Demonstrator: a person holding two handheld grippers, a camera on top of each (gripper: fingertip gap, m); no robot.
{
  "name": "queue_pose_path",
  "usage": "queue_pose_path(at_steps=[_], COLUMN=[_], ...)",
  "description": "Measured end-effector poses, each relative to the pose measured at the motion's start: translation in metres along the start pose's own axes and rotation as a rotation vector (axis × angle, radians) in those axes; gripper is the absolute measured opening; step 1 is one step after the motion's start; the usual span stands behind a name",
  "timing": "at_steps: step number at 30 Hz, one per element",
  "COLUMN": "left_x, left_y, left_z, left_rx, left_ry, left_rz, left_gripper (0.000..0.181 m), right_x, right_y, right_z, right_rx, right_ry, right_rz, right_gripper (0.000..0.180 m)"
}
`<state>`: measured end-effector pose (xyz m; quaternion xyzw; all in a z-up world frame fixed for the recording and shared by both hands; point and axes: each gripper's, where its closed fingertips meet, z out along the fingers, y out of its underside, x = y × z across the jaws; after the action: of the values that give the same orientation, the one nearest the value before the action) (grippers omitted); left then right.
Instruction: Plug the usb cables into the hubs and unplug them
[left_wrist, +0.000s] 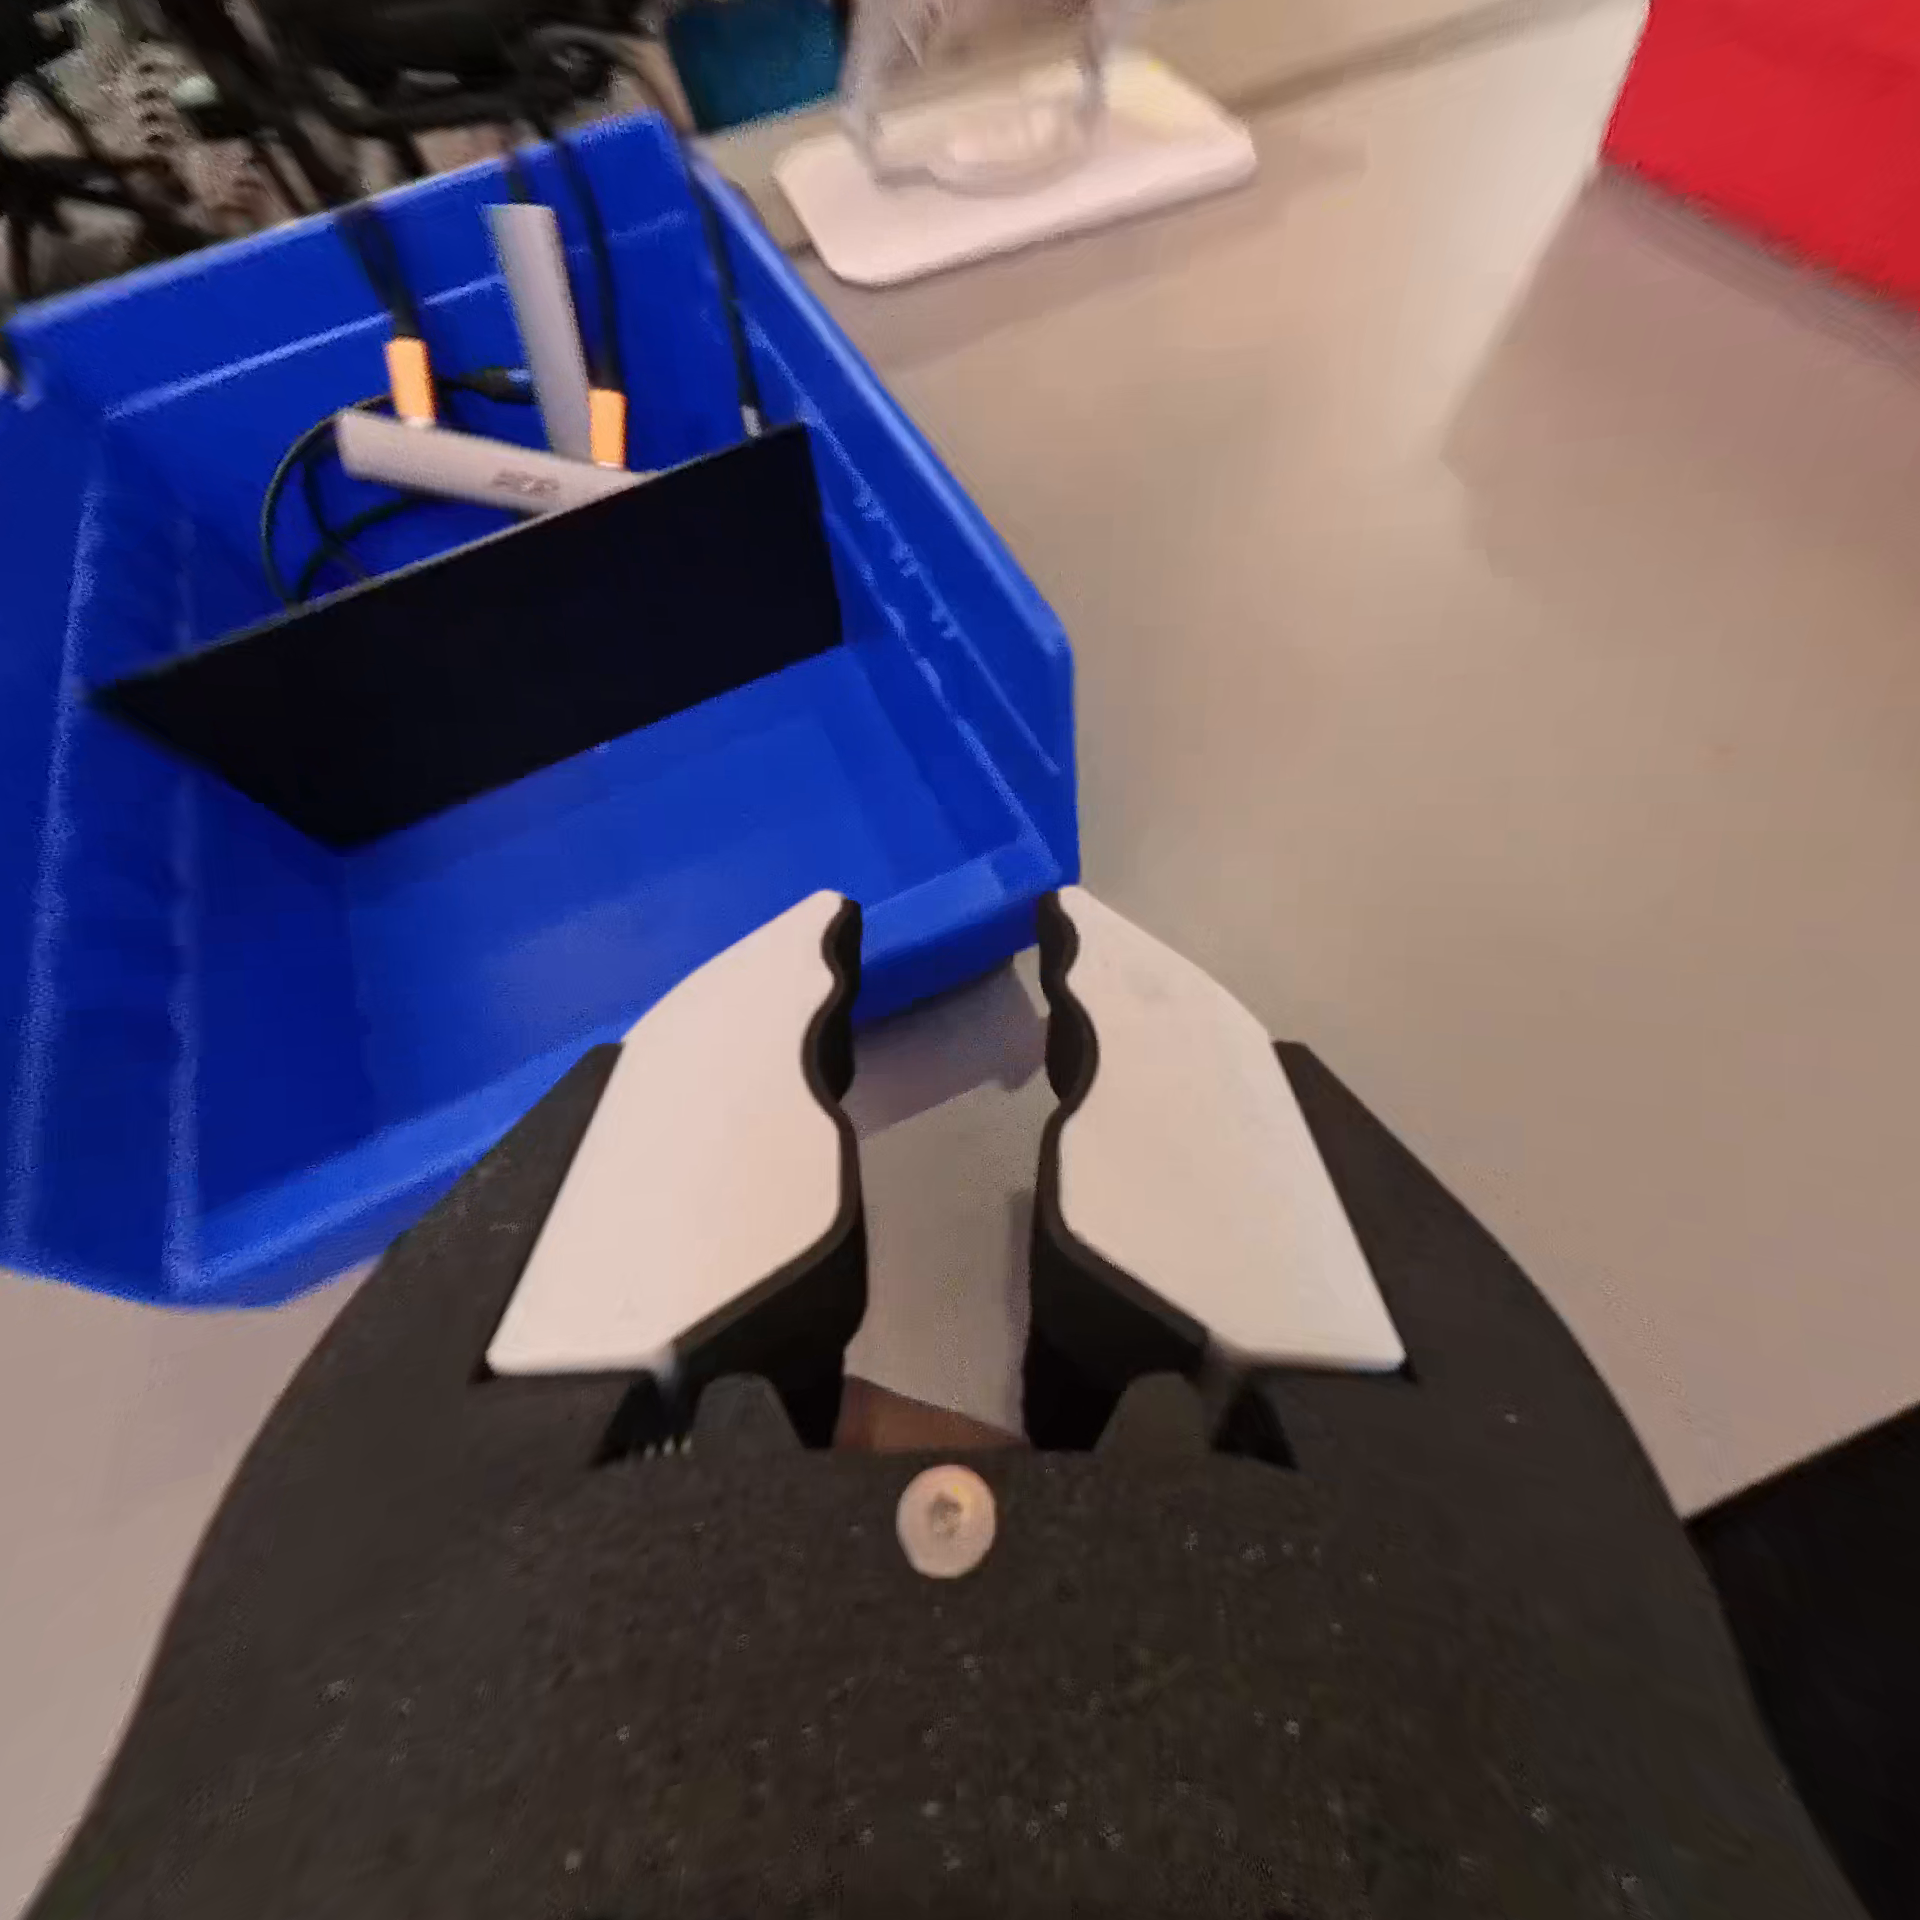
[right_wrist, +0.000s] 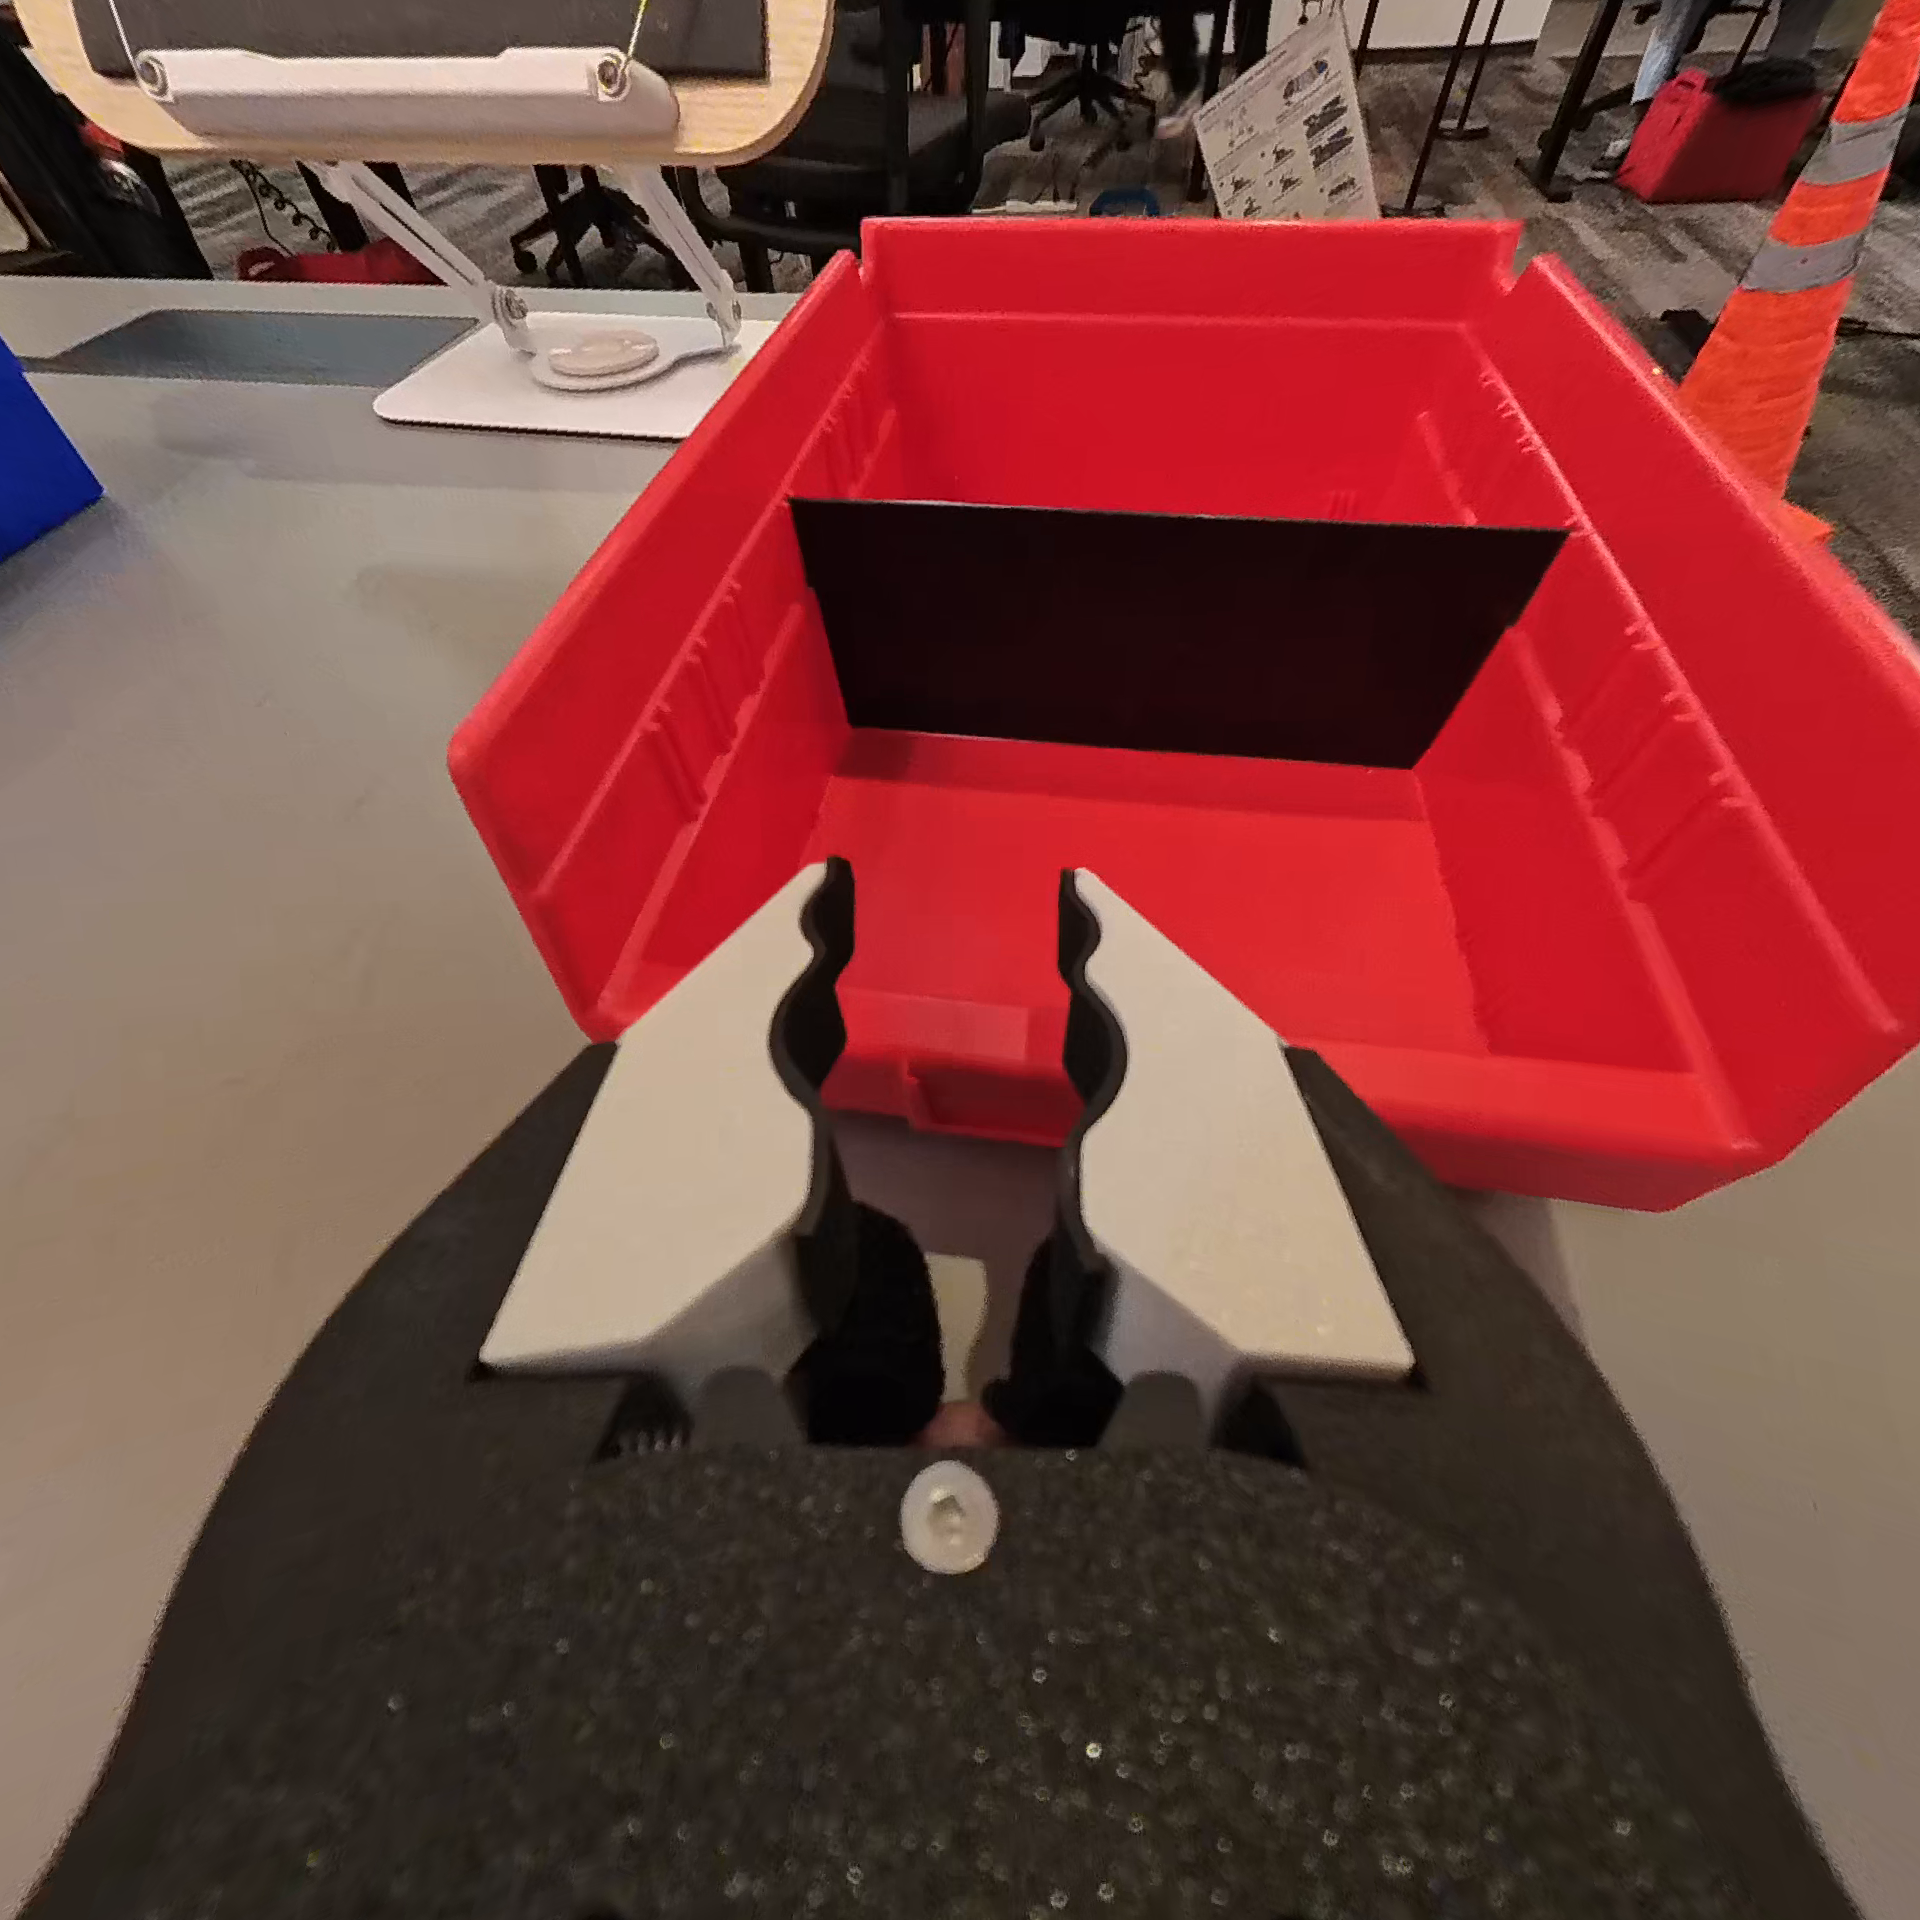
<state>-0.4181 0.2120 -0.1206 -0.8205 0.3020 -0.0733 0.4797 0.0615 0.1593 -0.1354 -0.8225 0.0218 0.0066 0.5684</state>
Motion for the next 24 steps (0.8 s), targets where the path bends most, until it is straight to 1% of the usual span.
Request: queue_pose_path(at_steps=[2,3,4,8,9,11,13,14,16,19,21,24], left_x=[-0.015,-0.024,-0.031,-0.055,-0.066,-0.097,-0.119,-0.128,-0.142,-0.156,-0.160,-0.168], left_y=[-0.009,-0.017,-0.025,-0.057,-0.062,-0.073,-0.071,-0.067,-0.061,-0.050,-0.046,-0.048], left_z=[0.002,0.005,0.008,0.035,0.045,0.069,0.097,0.111,0.138,0.168,0.180,0.195], left_rx=[-0.070,-0.085,-0.105,-0.173,-0.201,-0.255,-0.359,-0.418,-0.503,-0.598,-0.606,-0.536], left_ry=[-0.065,-0.090,-0.077,0.086,0.101,0.079,0.104,0.125,0.139,0.129,0.137,0.127], left_rz=[0.223,0.298,0.334,0.259,0.249,0.244,0.208,0.165,0.041,-0.219,-0.389,-0.617], left_gripper=[0.031,0.030,0.029,0.032,0.033,0.037,0.041,0.047,0.047,0.050,0.052,0.052], right_x=[0.000,0.000,-0.001,-0.004,-0.004,-0.005,-0.006,-0.006,-0.006,-0.006,-0.005,-0.004], right_y=[0.001,0.000,-0.001,0.001,0.002,0.002,0.003,0.003,0.005,0.006,0.008,0.010], right_z=[0.000,0.000,-0.001,-0.001,0.000,0.000,0.000,0.000,0.000,0.000,-0.002,-0.004], right_rx=[-0.005,-0.005,0.000,-0.008,-0.015,-0.018,-0.019,-0.022,-0.029,-0.035,-0.039,-0.042], right_ry=[-0.004,-0.007,-0.013,-0.032,-0.032,-0.033,-0.036,-0.036,-0.035,-0.032,-0.032,-0.034], right_rz=[-0.001,0.007,0.019,0.038,0.035,0.034,0.033,0.032,0.028,0.030,0.032,0.042], right_gripper=[0.038,0.038,0.038,0.038,0.038,0.038,0.038,0.038,0.038,0.038,0.038,0.038])
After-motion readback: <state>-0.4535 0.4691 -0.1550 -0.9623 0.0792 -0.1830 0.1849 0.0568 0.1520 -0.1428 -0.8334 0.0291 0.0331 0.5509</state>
